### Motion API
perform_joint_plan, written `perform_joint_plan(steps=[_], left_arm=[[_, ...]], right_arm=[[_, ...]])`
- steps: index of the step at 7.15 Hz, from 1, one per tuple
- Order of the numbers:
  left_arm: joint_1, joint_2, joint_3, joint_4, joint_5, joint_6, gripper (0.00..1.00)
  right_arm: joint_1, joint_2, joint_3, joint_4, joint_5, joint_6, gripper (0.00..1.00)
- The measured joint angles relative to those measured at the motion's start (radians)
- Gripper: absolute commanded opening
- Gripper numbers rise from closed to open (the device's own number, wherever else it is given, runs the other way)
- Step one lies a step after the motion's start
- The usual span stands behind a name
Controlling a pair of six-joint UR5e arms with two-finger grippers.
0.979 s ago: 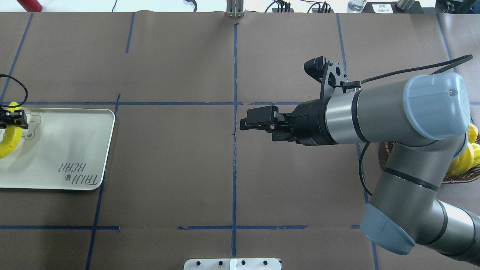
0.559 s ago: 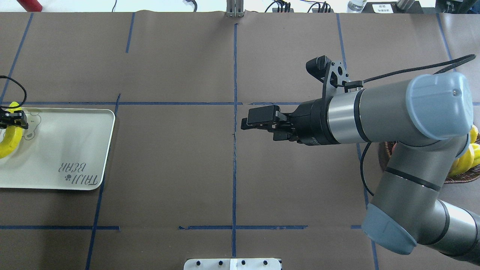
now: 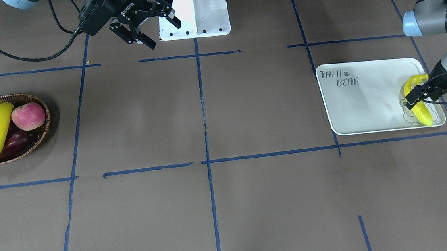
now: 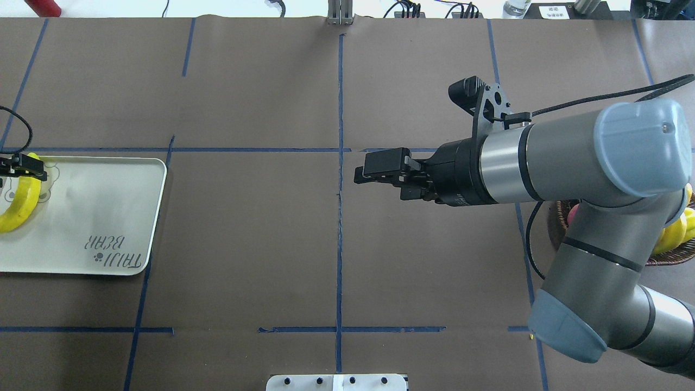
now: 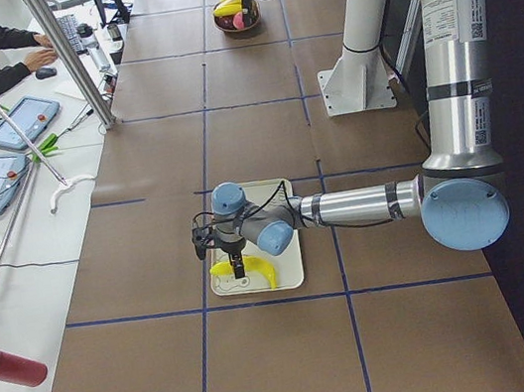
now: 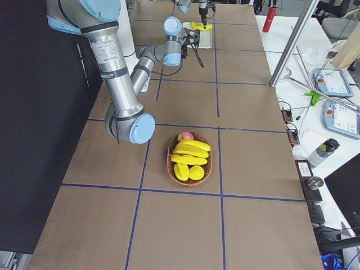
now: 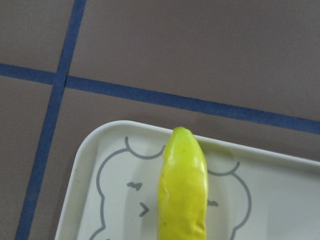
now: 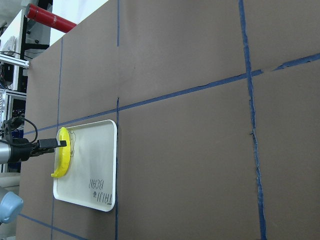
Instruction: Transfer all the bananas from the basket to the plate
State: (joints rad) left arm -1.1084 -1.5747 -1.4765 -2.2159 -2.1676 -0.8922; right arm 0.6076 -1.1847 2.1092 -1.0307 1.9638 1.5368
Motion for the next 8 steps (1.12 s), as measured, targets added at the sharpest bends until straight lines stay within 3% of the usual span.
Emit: perform_joint_plan(steps=[2,5,8], left_arm=[[-0.072,-0.008,-0.127,0.125,-0.102,0.004,0.99],[-0.075,-0.095,-0.383,0.464,-0.121,-0.004,0.99],[-0.028,-0.133,-0.456,0.529,-0.121,-0.073,0.99]], right_arm=[[0.109,-0.084,0.003,-0.003,0.106,-0.025,1.0],[0.234,-0.285,0.005,-0.04,0.18,-0.233,1.0],[0.331,-0.452,0.005,-0.112,0.179,-0.513,1.0]])
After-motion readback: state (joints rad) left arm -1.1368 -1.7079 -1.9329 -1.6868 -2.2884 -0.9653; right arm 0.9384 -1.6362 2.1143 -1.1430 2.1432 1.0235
